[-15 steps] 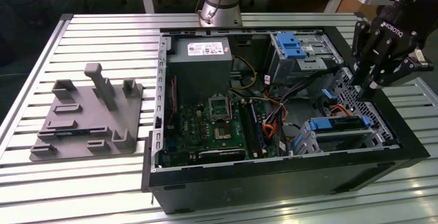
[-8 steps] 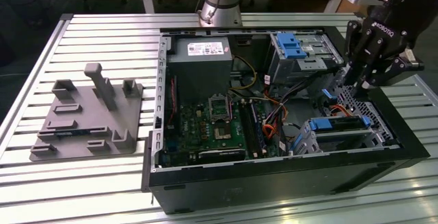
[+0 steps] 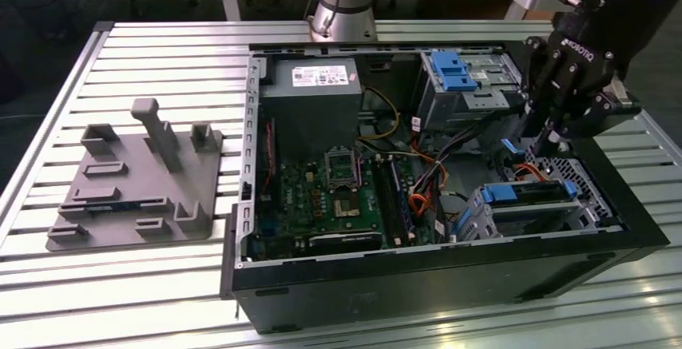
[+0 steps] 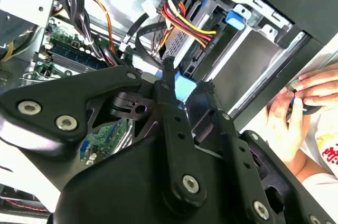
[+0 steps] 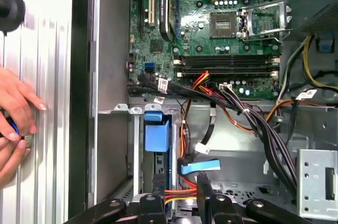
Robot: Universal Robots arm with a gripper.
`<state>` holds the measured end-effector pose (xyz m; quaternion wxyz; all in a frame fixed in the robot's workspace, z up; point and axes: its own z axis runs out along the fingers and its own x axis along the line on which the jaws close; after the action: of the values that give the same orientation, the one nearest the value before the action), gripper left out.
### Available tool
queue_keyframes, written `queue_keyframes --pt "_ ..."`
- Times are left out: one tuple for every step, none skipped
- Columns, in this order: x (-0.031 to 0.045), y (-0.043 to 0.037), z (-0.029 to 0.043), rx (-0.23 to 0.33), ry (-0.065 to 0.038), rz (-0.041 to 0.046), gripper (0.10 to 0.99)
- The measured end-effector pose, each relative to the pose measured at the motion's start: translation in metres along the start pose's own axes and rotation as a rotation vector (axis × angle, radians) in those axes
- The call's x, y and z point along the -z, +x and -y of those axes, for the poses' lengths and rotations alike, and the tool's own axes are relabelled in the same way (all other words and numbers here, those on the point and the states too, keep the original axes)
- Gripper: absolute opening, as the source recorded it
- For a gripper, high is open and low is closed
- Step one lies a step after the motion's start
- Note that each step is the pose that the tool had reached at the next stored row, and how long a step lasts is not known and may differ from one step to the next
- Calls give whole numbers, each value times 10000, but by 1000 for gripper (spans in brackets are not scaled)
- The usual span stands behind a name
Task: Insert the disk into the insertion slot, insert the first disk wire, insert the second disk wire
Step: 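Insert the second disk wire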
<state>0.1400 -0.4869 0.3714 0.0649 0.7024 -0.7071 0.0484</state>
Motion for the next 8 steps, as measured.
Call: queue_keyframes --pt "-7 -1 -6 -1 0 -41 373" --pt "-15 -2 -13 -2 0 -77 373" --pt "-25 -4 -24 -2 1 -103 373" --pt "-33 -6 -41 -2 1 -116 373" --pt "-42 -7 -62 1 2 -120 373" --pt "-52 -8 -84 7 6 -120 373" --pt "-63 -9 -100 17 14 -118 373" --pt "-73 -11 -112 32 29 -119 373"
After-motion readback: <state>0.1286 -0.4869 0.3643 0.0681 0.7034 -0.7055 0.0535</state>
